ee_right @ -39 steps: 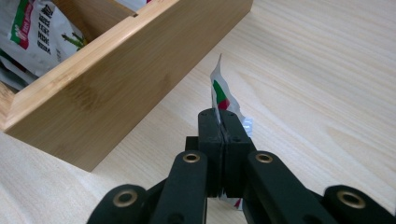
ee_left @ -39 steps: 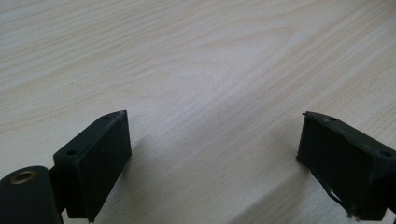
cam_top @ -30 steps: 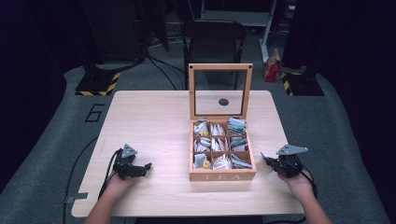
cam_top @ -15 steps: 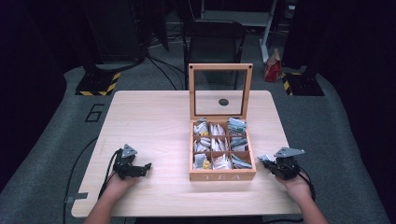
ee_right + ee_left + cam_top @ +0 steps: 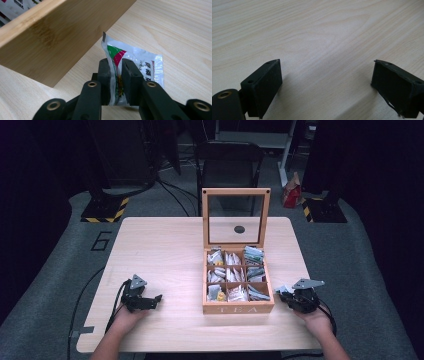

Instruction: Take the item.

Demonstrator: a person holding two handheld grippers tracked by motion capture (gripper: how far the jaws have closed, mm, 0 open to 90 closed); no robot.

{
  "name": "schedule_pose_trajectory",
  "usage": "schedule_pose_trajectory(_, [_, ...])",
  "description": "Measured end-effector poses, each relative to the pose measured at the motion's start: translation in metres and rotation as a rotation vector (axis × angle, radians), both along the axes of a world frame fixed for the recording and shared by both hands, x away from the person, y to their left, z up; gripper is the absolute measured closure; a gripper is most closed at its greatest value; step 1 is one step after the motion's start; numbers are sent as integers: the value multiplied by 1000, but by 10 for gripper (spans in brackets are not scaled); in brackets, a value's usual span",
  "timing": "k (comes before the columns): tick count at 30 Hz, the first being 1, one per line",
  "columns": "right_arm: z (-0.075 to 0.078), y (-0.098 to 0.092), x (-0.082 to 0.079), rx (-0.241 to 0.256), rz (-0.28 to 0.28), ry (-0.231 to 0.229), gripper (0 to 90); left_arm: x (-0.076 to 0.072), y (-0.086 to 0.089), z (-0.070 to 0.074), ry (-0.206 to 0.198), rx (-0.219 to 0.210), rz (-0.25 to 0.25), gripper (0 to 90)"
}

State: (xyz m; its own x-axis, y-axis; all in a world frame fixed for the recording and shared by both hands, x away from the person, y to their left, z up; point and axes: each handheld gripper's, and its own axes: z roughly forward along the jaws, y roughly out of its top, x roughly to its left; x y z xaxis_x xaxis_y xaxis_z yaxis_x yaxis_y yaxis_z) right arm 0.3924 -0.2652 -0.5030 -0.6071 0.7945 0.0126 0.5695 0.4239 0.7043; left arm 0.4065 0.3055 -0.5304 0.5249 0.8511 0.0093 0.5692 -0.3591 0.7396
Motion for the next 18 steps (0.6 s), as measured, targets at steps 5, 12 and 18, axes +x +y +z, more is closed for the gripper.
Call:
schedule_pose_trajectory(5, [0, 1, -2, -11, -7, -6, 666, 0, 0, 0, 1, -2, 0, 92])
schedule_pose_trajectory(12, [0, 0, -1, 4, -16, 3, 566, 0, 0, 0, 0, 1, 0, 92])
schedule_pose_trajectory(18, [2, 0, 0, 29, -27, 7, 479, 0, 0, 0, 0, -1, 0, 92])
